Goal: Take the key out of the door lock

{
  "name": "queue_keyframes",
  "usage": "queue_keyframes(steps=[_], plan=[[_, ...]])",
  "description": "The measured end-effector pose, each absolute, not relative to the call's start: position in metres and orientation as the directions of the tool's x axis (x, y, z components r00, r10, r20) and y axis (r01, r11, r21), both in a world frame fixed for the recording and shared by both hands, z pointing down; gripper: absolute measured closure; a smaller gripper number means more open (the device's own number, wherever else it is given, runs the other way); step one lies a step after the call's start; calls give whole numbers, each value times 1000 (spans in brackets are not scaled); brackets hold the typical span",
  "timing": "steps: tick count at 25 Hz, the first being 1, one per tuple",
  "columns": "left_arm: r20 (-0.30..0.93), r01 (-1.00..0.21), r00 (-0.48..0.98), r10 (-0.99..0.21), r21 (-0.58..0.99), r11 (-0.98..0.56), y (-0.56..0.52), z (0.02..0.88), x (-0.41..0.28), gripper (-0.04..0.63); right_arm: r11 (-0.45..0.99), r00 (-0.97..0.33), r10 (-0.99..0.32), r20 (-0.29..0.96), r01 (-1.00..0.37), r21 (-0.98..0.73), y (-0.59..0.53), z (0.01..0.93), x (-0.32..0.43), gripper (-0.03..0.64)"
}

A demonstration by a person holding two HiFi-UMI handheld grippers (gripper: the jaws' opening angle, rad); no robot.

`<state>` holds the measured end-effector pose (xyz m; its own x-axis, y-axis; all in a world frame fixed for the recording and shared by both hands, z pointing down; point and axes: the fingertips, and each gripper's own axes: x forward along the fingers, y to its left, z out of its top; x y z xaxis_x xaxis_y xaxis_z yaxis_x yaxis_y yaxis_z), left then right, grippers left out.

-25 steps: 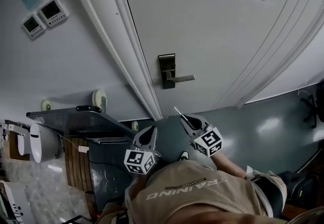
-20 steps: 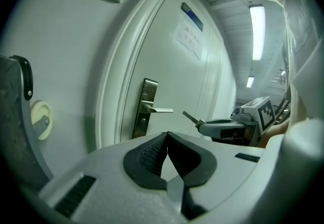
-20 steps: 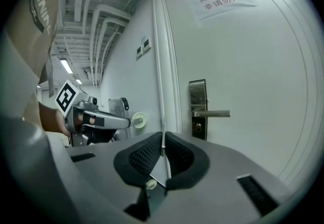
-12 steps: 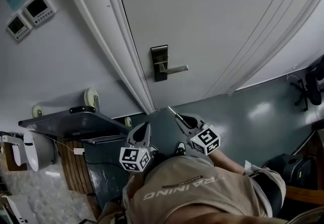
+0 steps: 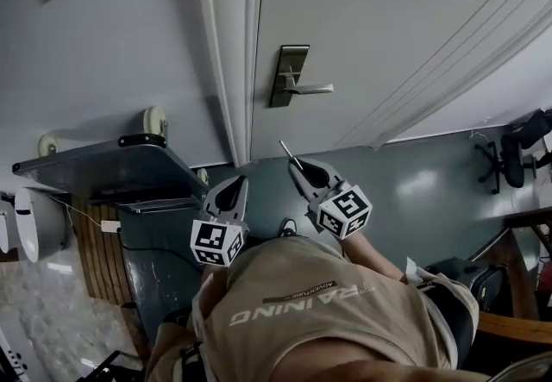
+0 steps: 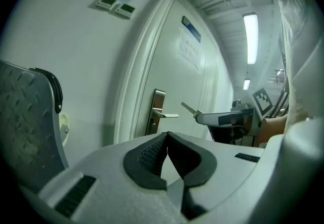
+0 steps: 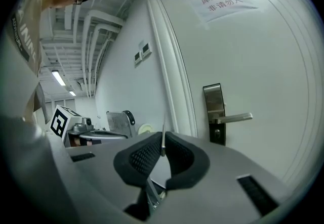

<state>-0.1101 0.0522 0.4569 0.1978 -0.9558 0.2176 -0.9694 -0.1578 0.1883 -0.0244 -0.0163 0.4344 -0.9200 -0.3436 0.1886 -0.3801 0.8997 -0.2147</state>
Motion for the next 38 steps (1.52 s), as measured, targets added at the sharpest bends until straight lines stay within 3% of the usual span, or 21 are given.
queue_keyframes(steps=[9, 13, 17, 25, 31, 38], plan=[[189, -956, 234, -954, 222, -191, 68, 469, -147, 589, 895, -895, -414, 167, -434, -105, 4, 439, -48, 589], [160, -941, 281, -946, 241, -239, 70, 455, -143, 589, 897, -877, -439, 197, -440, 43, 5, 424, -51, 589], [151, -921, 335, -930, 259, -290, 59, 456, -143, 589, 893, -882, -437, 175, -449, -33, 8, 424, -61, 589], [147, -911, 399, -905, 176, -373, 45, 447, -135, 589, 841, -829, -528, 184, -541, -23, -2, 428, -41, 589], [108, -920, 368, -924, 185, -345, 45, 432, -143, 589, 801, -788, -583, 199, -598, -17, -26, 427, -14, 589], [133, -919, 370, -920, 195, -342, 60, 434, -145, 589, 839, -823, -532, 197, -543, -3, -26, 429, -36, 589]])
